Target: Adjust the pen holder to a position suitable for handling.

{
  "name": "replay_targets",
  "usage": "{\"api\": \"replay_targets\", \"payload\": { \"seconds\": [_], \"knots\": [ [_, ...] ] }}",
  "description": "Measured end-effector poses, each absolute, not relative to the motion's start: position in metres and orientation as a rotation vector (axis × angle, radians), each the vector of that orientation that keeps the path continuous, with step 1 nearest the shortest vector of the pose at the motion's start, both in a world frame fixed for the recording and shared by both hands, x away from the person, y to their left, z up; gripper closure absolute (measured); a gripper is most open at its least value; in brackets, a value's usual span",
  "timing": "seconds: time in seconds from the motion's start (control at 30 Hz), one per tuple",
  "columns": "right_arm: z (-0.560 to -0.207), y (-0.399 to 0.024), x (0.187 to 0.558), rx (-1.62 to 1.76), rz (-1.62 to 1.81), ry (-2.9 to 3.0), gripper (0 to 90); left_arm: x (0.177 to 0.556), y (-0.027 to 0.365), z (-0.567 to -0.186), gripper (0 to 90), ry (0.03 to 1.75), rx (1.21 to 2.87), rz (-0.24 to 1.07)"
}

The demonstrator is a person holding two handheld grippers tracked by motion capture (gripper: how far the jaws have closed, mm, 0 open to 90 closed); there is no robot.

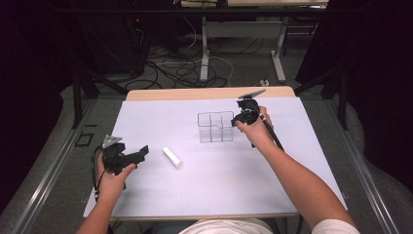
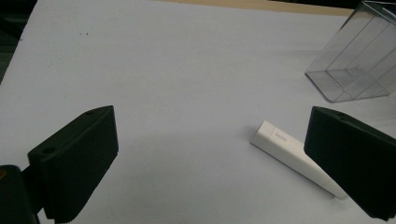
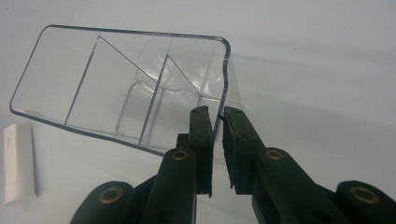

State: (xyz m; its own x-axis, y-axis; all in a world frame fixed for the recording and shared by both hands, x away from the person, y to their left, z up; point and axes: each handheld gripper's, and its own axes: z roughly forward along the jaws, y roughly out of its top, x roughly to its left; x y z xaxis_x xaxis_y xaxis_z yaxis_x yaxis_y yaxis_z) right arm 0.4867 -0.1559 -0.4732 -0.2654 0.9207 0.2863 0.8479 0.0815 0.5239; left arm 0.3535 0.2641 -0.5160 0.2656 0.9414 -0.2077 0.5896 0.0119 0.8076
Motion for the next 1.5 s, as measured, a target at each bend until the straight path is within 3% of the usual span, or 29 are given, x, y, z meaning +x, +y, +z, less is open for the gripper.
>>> {"api": "replay_targets", "payload": {
  "seconds": [0.67, 0.93, 1.13, 1.5],
  "knots": [
    [-0.476, -0.154, 0.485, 1.807, 1.039, 2.259, 73.4, 0.354, 0.264, -0.516, 3.0, 1.420, 1.680, 0.518],
    [-0.474, -0.166, 0.471, 1.680, 1.192, 2.240, 62.6, 0.355, 0.264, -0.517, 3.0, 1.424, 1.680, 0.522],
    [-0.474, -0.174, 0.453, 1.444, 1.336, 2.198, 47.8, 0.354, 0.264, -0.515, 3.1, 1.428, 1.675, 0.524],
    [-0.469, -0.177, 0.426, 1.154, 1.318, 2.126, 31.1, 0.353, 0.265, -0.513, 3.1, 1.426, 1.670, 0.532]
  ]
}}
